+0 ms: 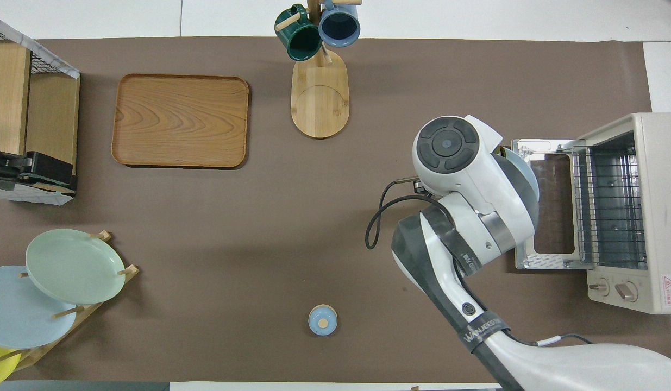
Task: Put eggplant into oven
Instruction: 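Carry the eggplant with the right gripper into the open oven, then release the eggplant inside the oven and draw back the right gripper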
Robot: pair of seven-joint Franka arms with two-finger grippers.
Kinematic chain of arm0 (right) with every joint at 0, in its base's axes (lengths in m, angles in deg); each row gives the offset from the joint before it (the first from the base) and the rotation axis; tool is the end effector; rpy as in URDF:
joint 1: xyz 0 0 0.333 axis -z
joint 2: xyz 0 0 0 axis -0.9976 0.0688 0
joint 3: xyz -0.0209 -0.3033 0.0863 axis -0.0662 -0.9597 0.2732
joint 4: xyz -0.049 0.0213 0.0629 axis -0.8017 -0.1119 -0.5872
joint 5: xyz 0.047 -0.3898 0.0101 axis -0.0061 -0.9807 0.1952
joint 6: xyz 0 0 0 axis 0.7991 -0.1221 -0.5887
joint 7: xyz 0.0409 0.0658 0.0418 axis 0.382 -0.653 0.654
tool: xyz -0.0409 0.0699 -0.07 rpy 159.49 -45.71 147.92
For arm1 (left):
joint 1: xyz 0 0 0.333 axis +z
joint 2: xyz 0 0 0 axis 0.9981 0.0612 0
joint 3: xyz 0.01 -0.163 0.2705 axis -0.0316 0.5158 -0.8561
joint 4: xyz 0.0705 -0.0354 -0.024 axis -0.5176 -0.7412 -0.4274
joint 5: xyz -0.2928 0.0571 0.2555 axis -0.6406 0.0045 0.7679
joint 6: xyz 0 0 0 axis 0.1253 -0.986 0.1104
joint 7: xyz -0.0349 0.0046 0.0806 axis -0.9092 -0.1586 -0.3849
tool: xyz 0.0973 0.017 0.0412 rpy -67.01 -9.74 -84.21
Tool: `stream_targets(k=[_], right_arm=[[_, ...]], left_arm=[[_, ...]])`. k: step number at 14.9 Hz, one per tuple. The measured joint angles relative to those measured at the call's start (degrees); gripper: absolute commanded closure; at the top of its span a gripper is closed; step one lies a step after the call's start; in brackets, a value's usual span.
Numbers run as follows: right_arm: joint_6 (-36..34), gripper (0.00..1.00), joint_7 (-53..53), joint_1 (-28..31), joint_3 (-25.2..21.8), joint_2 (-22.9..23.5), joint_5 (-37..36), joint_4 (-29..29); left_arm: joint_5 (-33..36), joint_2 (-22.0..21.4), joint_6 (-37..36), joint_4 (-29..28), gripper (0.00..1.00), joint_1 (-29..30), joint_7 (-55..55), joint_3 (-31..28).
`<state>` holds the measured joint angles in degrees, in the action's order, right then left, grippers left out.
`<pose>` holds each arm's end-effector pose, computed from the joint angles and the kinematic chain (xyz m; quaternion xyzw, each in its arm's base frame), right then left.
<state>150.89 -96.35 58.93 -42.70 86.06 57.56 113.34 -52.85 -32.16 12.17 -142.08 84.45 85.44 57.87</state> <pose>0.5562 0.2069 0.3922 0.9877 0.0224 -0.0122 0.1544 0.5383 -0.0410 0.6157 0.9981 -0.0436 -0.0430 0.0079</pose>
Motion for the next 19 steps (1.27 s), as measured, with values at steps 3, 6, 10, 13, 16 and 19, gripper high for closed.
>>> stream_targets(k=[3,6,10,13,16,19], right_arm=[[-0.01,1.00,1.98,1.92,0.06,-0.95,-3.34,2.71],[-0.11,1.00,7.90,5.78,0.05,-2.81,-3.62,4.36],[-0.70,1.00,16.09,12.43,0.04,-6.71,-3.63,7.24],[-0.70,1.00,19.00,16.03,0.05,-8.60,-3.63,10.46],[-0.53,1.00,20.47,18.26,0.10,-9.05,-3.63,12.17],[0.59,1.00,23.85,20.29,0.12,-9.43,-3.63,13.42]], left_arm=[[0.00,0.00,0.00,0.00,0.00,0.00,0.00,0.00],[0.00,0.00,0.00,0.00,0.00,0.00,0.00,0.00],[0.00,0.00,0.00,0.00,0.00,0.00,0.00,0.00],[0.00,0.00,0.00,0.00,0.00,0.00,0.00,0.00],[0.00,0.00,0.00,0.00,0.00,0.00,0.00,0.00],[0.00,0.00,0.00,0.00,0.00,0.00,0.00,0.00]])
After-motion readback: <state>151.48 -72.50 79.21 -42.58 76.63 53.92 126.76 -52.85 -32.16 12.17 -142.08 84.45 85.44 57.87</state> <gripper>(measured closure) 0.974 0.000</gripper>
